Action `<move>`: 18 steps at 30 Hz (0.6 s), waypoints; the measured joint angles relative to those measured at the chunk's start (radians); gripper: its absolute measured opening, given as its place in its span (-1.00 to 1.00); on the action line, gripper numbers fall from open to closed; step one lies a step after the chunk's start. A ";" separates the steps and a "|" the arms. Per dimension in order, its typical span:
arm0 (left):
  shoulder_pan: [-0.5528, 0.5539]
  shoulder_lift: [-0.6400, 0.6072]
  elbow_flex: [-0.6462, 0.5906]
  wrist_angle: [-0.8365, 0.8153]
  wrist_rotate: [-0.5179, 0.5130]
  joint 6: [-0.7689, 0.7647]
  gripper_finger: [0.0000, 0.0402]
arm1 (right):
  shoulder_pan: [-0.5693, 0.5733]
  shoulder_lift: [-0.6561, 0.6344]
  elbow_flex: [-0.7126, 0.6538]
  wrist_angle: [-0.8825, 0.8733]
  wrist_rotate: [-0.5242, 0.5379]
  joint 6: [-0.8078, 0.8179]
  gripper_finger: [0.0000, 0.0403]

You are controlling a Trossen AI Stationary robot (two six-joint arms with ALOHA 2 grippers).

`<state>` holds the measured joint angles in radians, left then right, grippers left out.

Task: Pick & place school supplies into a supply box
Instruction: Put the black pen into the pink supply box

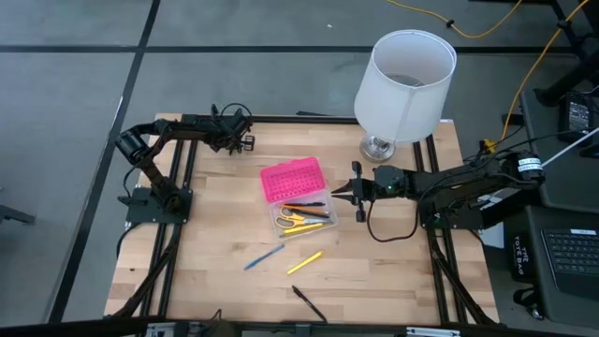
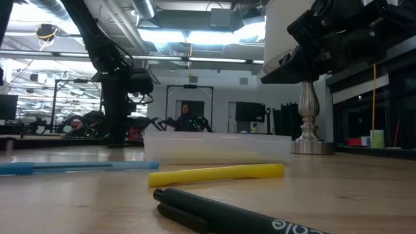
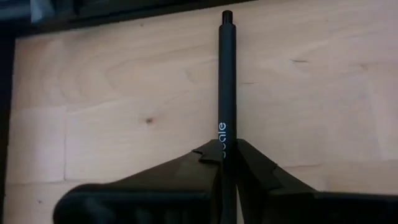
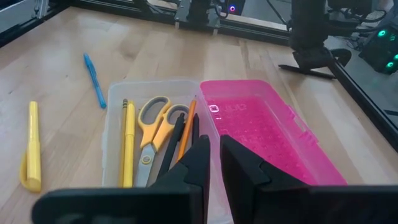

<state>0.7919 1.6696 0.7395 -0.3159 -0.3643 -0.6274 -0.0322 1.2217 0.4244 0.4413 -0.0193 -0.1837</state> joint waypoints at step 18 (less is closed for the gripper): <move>-0.244 -0.202 -0.005 0.011 0.034 0.295 -0.95 | 0.000 0.000 0.000 -0.017 0.000 -0.022 -0.79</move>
<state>0.5482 1.4676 0.7341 -0.3048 -0.3305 -0.3323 -0.0326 1.2217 0.4244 0.4240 -0.0193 -0.2053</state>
